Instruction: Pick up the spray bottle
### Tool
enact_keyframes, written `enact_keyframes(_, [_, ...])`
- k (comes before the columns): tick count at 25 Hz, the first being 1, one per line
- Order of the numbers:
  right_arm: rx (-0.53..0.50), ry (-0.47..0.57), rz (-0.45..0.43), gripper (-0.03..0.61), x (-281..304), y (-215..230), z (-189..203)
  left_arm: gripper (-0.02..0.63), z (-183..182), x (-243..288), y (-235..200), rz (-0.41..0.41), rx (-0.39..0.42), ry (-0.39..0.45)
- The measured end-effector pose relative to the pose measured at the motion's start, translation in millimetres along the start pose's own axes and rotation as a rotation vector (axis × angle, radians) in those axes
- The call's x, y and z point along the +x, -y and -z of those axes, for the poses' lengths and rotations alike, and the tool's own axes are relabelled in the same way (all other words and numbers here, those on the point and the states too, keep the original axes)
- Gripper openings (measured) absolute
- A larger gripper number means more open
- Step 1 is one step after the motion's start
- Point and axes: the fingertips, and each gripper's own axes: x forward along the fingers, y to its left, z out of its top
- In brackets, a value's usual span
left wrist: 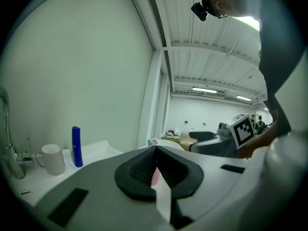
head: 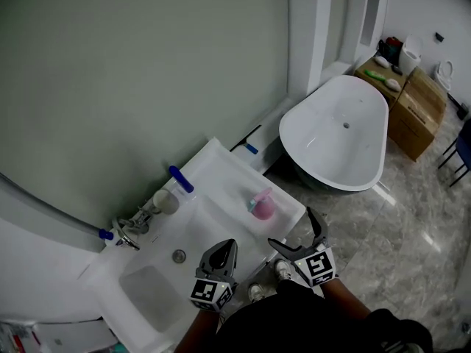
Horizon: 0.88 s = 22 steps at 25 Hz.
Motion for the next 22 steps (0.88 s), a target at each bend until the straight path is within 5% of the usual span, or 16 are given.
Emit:
enact_keyframes(12, [-0.006,-0.118,-0.153,0.561,77.6,-1.6,34.6,-0.008,4.6,5.0,-42.7,-0.188,-0.056,-0.003])
enact_keyframes(22, [-0.009,-0.135,-0.18,0.37,109.4,-0.3,54.9,-0.008,10.1,-2.0,-62.0,-0.278,-0.084,0.004])
